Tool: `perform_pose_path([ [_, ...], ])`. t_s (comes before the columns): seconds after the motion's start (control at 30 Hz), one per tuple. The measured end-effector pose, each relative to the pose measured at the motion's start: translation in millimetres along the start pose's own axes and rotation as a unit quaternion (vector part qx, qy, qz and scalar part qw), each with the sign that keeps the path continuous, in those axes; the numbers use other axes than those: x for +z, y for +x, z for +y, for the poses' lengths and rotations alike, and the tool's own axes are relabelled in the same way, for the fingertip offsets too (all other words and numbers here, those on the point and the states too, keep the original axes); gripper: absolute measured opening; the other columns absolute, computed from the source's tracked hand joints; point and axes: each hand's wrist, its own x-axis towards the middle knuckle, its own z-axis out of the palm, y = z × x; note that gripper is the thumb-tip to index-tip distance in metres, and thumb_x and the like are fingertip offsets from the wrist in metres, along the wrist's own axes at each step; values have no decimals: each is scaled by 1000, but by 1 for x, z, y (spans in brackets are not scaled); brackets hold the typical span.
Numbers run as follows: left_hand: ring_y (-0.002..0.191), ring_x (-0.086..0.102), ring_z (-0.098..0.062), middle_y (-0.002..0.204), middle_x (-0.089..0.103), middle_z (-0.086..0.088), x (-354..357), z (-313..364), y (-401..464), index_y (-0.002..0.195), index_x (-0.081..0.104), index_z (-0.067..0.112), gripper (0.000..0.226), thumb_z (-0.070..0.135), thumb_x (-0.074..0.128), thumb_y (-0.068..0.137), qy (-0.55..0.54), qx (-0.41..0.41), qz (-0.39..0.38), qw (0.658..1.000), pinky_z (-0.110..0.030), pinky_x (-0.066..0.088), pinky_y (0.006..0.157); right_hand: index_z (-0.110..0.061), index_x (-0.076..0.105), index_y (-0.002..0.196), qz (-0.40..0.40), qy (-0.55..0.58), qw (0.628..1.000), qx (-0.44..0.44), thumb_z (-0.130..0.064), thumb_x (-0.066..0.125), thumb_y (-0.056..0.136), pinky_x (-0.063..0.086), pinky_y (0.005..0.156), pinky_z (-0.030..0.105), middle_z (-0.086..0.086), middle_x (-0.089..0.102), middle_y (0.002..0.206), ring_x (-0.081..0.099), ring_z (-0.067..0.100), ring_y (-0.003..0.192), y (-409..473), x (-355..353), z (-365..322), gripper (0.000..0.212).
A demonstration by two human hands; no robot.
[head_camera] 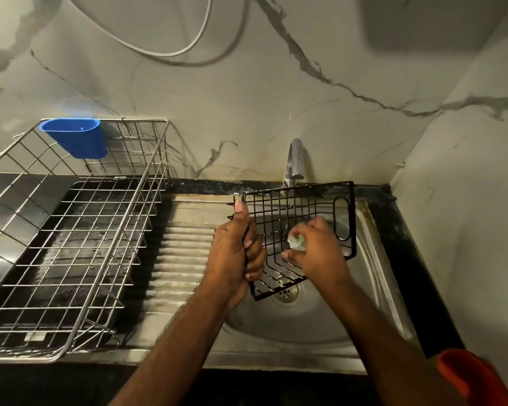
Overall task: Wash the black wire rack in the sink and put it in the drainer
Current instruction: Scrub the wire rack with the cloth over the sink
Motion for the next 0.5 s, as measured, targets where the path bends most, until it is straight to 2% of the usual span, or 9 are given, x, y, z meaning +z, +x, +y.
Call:
perform_pose_path([
  [0.07, 35, 20, -11, 48, 26, 2, 2, -2, -1, 59, 35, 19, 58, 65, 45, 92, 20, 7, -15, 1000, -16, 13, 39, -22, 52, 110, -36, -14, 998, 45, -30, 79, 80, 47, 80, 25, -2, 42, 114, 49, 12, 97, 4, -2, 4, 41],
  [0.2, 35, 22, -10, 48, 28, 2, 6, -4, -2, 57, 38, 19, 57, 62, 46, 93, 35, 12, -26, 999, -15, 16, 38, -22, 54, 98, -46, -57, 997, 26, -17, 65, 92, 34, 59, 17, -1, 59, 105, 52, 6, 82, 3, 3, 5, 14],
  [0.3, 34, 22, -10, 46, 29, 2, 8, -6, -2, 56, 40, 18, 57, 57, 43, 98, 42, 8, -28, 999, -15, 15, 38, -26, 61, 95, -94, 31, 994, -43, -17, 68, 90, 35, 63, 11, -12, 62, 96, 56, 0, 84, -1, 1, -5, 12],
  [0.37, 33, 23, -10, 45, 29, 1, 8, -7, -2, 56, 41, 18, 57, 57, 44, 97, 37, 7, -35, 999, -16, 15, 38, -26, 65, 96, -96, 100, 983, -121, -13, 70, 87, 41, 68, 13, -19, 60, 89, 57, -5, 83, -5, -2, -18, 17],
  [0.43, 32, 22, -10, 44, 29, 1, 9, -8, -3, 56, 41, 18, 57, 60, 47, 93, 39, 2, -45, 998, -15, 16, 37, -25, 68, 97, -23, 174, 971, -161, -10, 70, 86, 48, 78, 15, -19, 61, 93, 60, -3, 88, -3, -7, -27, 19],
  [0.5, 33, 21, -10, 43, 29, 2, 10, -7, -4, 56, 40, 17, 57, 61, 47, 92, 40, -8, -50, 998, -15, 17, 38, -20, 72, 102, 51, 182, 961, -201, -7, 70, 86, 48, 83, 11, -19, 60, 99, 61, -1, 95, 4, -11, -27, 20],
])
